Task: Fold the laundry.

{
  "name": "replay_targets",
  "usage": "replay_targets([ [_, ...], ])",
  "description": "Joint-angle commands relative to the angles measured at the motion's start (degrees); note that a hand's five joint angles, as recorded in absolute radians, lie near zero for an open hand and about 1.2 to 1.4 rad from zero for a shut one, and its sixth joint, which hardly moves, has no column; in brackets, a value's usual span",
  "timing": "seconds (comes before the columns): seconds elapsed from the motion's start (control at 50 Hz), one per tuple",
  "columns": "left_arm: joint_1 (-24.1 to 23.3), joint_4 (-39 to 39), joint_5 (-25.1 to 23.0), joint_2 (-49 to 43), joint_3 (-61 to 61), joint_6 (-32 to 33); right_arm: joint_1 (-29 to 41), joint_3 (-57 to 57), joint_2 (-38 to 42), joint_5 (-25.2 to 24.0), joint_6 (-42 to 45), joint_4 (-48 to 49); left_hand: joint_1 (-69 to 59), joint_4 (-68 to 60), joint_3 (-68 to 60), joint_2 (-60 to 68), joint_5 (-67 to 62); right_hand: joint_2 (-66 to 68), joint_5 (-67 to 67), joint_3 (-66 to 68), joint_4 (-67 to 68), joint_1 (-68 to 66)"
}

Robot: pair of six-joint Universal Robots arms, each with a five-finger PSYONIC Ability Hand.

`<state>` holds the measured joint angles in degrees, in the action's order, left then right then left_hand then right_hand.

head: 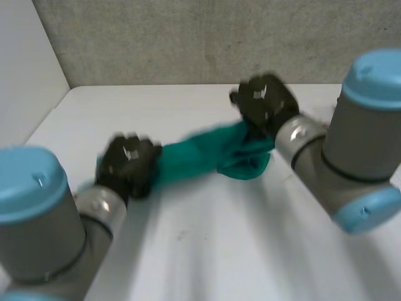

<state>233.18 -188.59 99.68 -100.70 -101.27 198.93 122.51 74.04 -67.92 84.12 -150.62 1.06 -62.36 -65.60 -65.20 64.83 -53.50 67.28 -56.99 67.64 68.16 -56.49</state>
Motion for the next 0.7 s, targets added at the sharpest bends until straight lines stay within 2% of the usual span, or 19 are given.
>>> replay_targets([
  [0.02,1.0,10.1,-0.5,2.7,1.7,-7.9,-0.2,10.9,-0.8,-2.7,3.2,-0.4,39.3,42.6,42.2,-41.8,40.5,12.7,-13.0,12.4,11.8,-23.5],
  [0.1,8.0,9.3,-1.7,3.6,5.0,-7.9,-0.5,12.5,-2.1,-2.9,3.2,-0.2,39.7,42.9,42.5,-42.2,40.8,12.7,-13.0,12.4,11.8,-23.5],
  [0.16,10.8,7.7,-4.1,3.1,7.0,-7.9,-0.6,13.8,-3.4,-3.0,3.2,0.3,39.5,42.8,42.4,-42.0,40.7,12.7,-13.0,12.4,11.8,-23.5],
  [0.24,12.7,4.5,-11.3,0.1,9.3,-6.9,-0.7,15.9,-5.9,-4.5,3.2,1.2,38.5,41.8,41.4,-41.0,39.7,12.7,-13.0,12.4,11.8,-23.5],
  [0.26,13.2,3.9,-15.4,-2.3,10.3,-5.8,-0.7,16.2,-6.3,-4.8,3.2,1.3,37.9,41.1,40.7,-40.3,39.0,12.7,-13.0,12.4,11.8,-23.5],
  [0.32,13.6,3.8,-22.0,-7.1,12.5,-1.5,-0.8,17.8,-7.9,-5.8,3.2,1.6,34.5,37.7,37.3,-37.0,35.6,12.7,-13.0,12.4,11.8,-23.5],
  [0.38,14.0,4.3,-25.0,-10.9,14.4,3.1,-0.8,18.9,-9.4,-6.0,3.2,1.7,33.6,36.9,36.5,-36.1,34.8,12.7,-13.0,12.4,11.8,-23.5],
  [0.4,14.1,5.1,-25.4,-13.7,15.5,6.3,-0.8,19.1,-9.7,-6.0,3.2,1.7,30.8,34.1,33.7,-33.3,31.9,12.7,-13.0,12.4,11.8,-23.5],
  [0.5,14.3,7.4,-25.1,-18.6,18.3,13.1,-0.9,20.3,-10.3,-6.0,3.2,2.5,25.8,29.0,28.6,-28.2,26.9,12.7,-13.0,12.4,11.8,-23.5],
  [0.62,15.5,7.4,-23.6,-22.3,20.5,15.8,-1.0,21.7,-10.3,-6.1,3.2,2.6,24.1,27.3,26.9,-26.5,25.2,12.7,-13.0,12.4,11.8,-23.5],
  [0.7,15.6,7.4,-20.4,-24.8,21.5,16.0,-1.0,22.6,-10.3,-6.1,3.2,3.0,30.8,34.0,33.6,-33.2,31.9,12.7,-13.0,12.4,11.8,-23.5],
])
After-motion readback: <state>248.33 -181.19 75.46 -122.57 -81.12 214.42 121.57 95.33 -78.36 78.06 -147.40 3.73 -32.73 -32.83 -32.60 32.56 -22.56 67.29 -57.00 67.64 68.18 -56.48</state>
